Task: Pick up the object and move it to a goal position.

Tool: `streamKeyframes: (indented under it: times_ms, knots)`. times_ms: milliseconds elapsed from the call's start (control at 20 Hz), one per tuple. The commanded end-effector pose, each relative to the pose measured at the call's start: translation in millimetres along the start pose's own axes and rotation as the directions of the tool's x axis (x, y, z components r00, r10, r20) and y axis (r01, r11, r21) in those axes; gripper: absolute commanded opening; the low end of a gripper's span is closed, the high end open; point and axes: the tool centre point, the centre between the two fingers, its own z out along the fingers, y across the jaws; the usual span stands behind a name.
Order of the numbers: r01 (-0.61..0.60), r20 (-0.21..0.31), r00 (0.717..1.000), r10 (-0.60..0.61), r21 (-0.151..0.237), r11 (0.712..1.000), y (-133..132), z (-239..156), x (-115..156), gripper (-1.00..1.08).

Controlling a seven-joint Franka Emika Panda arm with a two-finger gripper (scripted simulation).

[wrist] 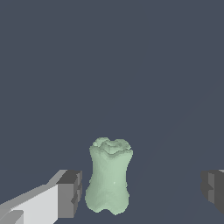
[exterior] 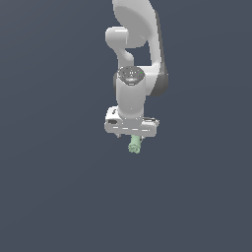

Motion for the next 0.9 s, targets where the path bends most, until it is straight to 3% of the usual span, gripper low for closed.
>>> streamKeyframes:
  times_ms: [0, 400, 850]
  knots:
    - [-0.026, 0.006, 1.000, 0.026, -0.006, 1.000, -7.8, 12.1, -10.5, 1.00]
    - [-0.081, 0.018, 0.997, 0.081, -0.020, 0.997, -22.5, 36.3, -33.9, 1.00]
    - [-0.087, 0.020, 0.996, 0.088, -0.022, 0.996, -24.7, 42.8, -37.7, 1.00]
